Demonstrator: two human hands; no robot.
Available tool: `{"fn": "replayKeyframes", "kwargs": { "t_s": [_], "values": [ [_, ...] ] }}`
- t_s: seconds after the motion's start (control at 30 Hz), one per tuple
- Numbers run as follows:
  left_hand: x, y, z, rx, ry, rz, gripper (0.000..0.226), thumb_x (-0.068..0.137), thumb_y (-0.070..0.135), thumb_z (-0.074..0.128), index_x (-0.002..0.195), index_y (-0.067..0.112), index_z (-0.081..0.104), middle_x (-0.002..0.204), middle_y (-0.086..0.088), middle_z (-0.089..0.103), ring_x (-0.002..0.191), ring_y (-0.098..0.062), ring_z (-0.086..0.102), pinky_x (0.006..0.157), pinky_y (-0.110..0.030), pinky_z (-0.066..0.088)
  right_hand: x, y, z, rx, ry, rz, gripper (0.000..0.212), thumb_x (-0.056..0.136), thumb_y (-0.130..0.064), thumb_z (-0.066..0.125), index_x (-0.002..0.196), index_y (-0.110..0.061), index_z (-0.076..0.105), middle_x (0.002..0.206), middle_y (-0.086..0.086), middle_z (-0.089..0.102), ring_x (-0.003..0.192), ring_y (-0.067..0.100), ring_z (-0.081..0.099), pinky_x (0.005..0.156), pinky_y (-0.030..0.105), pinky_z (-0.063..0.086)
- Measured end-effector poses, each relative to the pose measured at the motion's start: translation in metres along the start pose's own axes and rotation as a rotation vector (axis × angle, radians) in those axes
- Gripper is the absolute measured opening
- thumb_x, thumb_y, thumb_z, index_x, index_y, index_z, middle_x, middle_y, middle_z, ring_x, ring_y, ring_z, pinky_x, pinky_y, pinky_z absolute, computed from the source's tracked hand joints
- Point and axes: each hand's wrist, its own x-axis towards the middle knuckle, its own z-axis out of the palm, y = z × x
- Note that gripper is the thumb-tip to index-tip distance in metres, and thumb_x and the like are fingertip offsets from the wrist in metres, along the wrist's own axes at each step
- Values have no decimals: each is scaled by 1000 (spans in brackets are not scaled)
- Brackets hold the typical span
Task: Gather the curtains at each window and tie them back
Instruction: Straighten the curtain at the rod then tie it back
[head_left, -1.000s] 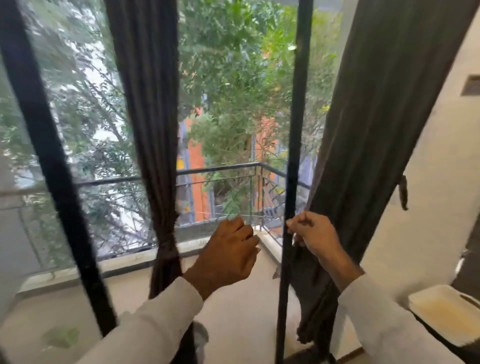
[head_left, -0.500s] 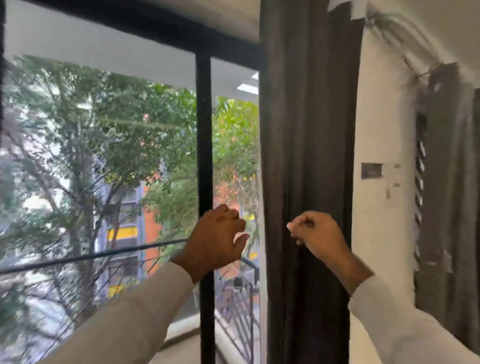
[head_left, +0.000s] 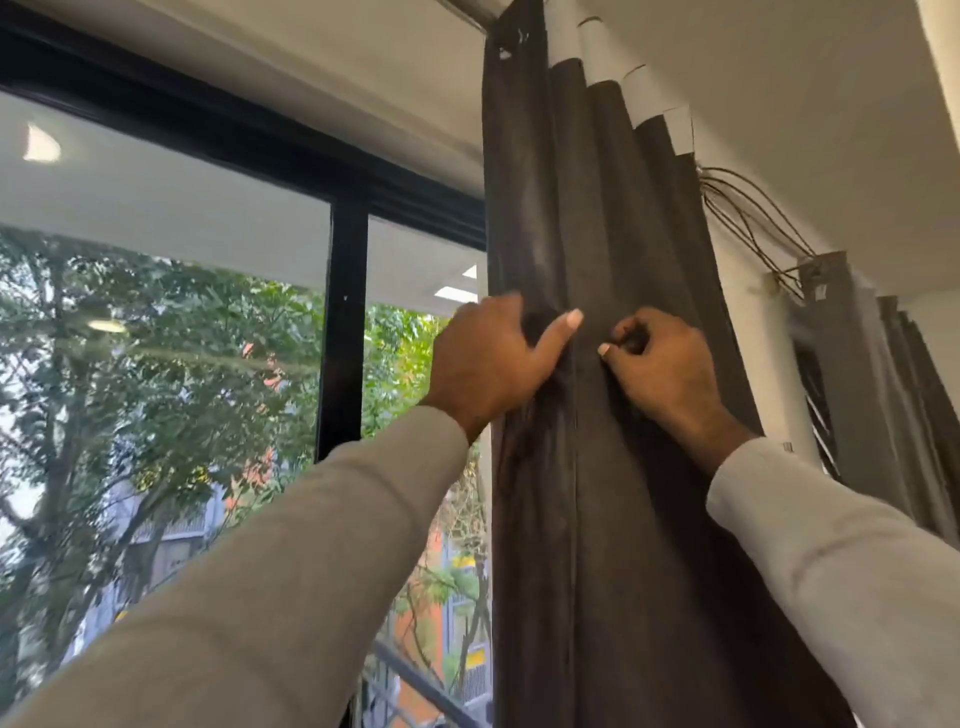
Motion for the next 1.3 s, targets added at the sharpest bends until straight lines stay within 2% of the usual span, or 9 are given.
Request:
{"fn": "replayKeyframes", "kwargs": {
  "t_s": [0.13,0.37,0.47,0.6,0.7,0.77,0.97,1.17,1.3],
  "values": [
    [55,17,2,6,84,-97,73,90,87,51,110,19,70,110,-7,75,105,-33,70,79,-39,51,51,2,6,-32,95,-49,22,90,-34,77,104,-20,69,100,0,68,92,21,63,81,31,46],
    [127,21,-21,164,121,-239,53,92,50,66,127,11,66,129,-15,69,118,-42,66,92,-44,55,128,-19,12,262,69,45,66,85,-77,65,118,-21,72,118,-1,72,110,18,66,93,30,49],
    [137,18,-42,304,136,-240,47,92,45,69,127,15,67,130,-15,66,118,-41,66,90,-43,53,143,-32,24,416,1,27,47,85,-63,73,109,-23,74,100,-1,75,94,20,72,84,33,59],
    [139,8,-81,437,155,-253,35,91,36,67,116,12,69,119,-17,68,107,-42,69,89,-47,59,149,-66,46,508,-29,-97,26,91,-33,72,74,-16,63,73,-2,62,73,18,62,69,27,42],
    [138,2,-123,565,154,-259,33,91,31,67,116,10,69,115,-16,68,104,-40,69,90,-49,62,143,-108,60,471,9,-164,11,86,-27,67,84,-17,67,87,4,70,87,27,67,73,29,45],
    [137,-4,-159,649,177,-282,35,91,31,67,117,8,69,119,-18,68,108,-42,68,92,-46,60,134,-139,68,525,25,-203,34,80,-34,59,105,-19,75,107,6,77,104,32,70,91,38,56],
    [121,-18,-269,862,277,-385,43,89,43,65,118,11,67,116,-16,68,106,-41,67,90,-48,58,99,-250,67,584,-76,-349,41,96,-30,63,136,-28,70,141,1,67,131,29,60,118,49,41],
    [116,-36,-340,738,217,-395,27,89,39,66,94,13,73,84,-4,67,85,-28,70,72,-36,55,99,-315,74,606,-272,-413,29,101,-42,64,107,-19,81,116,8,76,111,28,69,100,39,54],
    [125,-43,-343,619,163,-330,26,92,44,69,100,20,70,90,-2,71,82,-24,73,78,-42,65,104,-305,56,580,14,-279,40,103,-47,58,80,-16,67,83,3,66,83,24,63,74,28,40]
  ]
}}
